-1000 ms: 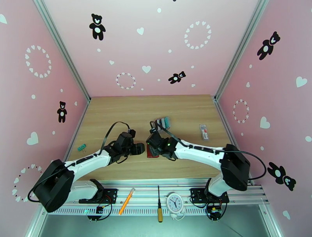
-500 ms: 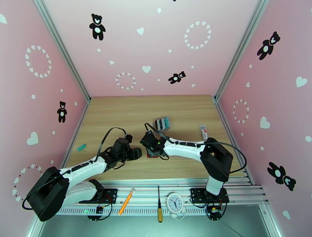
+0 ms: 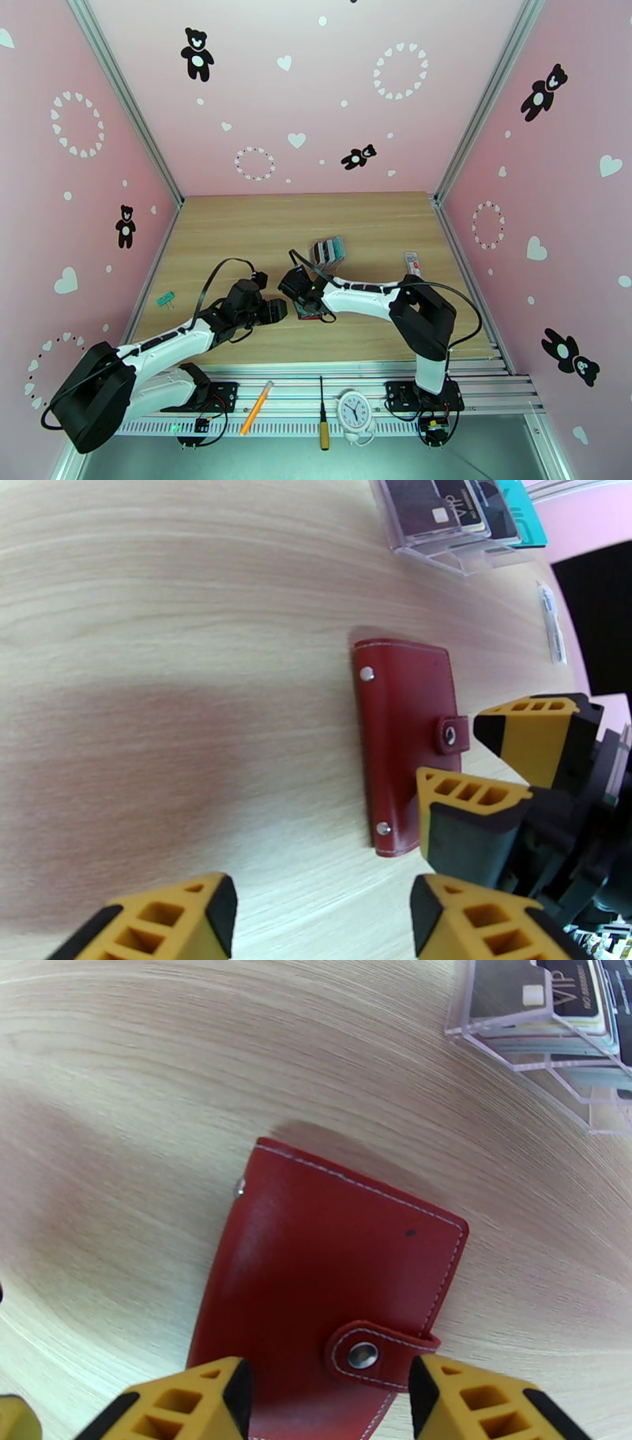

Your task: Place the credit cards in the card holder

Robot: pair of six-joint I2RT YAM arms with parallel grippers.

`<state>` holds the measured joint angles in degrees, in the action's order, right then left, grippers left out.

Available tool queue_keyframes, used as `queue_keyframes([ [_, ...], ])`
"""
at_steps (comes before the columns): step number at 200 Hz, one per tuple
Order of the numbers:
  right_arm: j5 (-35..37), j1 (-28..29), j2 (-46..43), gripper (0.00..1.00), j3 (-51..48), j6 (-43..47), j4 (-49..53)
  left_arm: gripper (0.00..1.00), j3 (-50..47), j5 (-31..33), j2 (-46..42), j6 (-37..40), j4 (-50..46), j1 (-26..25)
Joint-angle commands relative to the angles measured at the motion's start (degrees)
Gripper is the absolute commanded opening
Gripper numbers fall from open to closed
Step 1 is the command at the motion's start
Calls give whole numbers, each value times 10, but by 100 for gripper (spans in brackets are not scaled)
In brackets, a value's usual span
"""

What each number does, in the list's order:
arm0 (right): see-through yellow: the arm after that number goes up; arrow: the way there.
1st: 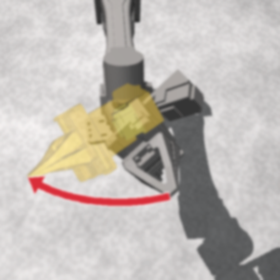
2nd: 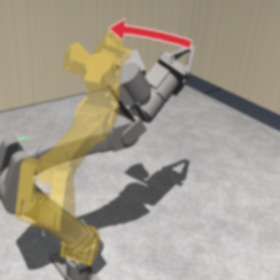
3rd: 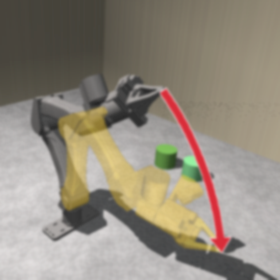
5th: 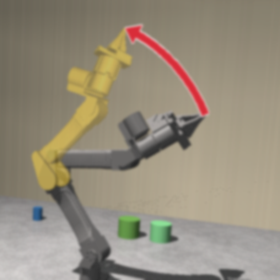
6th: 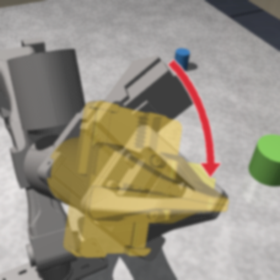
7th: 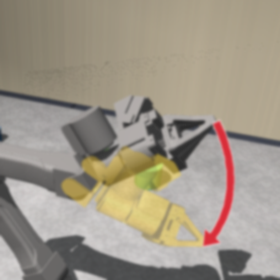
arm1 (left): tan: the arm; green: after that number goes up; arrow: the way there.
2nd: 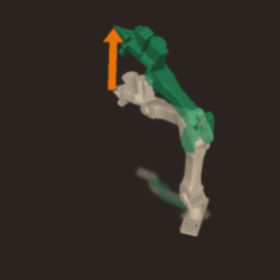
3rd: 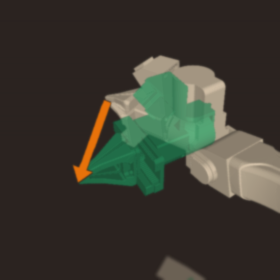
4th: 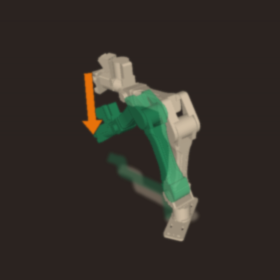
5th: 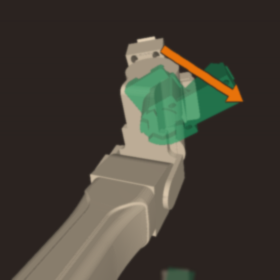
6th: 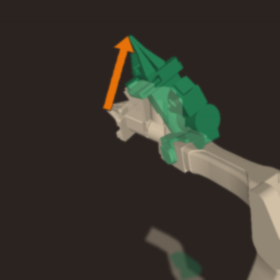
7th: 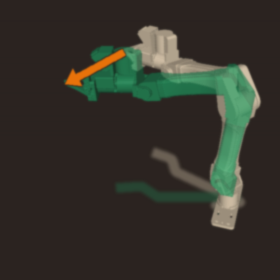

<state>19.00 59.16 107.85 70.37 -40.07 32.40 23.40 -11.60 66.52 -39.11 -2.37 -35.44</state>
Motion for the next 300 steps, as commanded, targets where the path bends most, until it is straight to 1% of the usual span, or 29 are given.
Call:
queue_keyframes([
  [1,11,0,8,57,8,-12,21,64,-6,-1,-7,-3,-4,-3],
  [118,3,-12,41,53,-2,-32,6,65,0,0,-5,-3,-9,-4],
  [165,-9,-20,41,47,-21,-37,-12,65,1,2,-3,-3,-9,-4],
  [207,-20,-26,41,49,-30,-34,-25,65,3,1,4,-3,-4,-3],
  [263,-40,-35,36,39,-41,-30,-40,65,14,-3,21,4,5,-3],
  [300,-49,-42,32,36,-49,-26,-49,65,20,-4,38,7,15,-4],
])
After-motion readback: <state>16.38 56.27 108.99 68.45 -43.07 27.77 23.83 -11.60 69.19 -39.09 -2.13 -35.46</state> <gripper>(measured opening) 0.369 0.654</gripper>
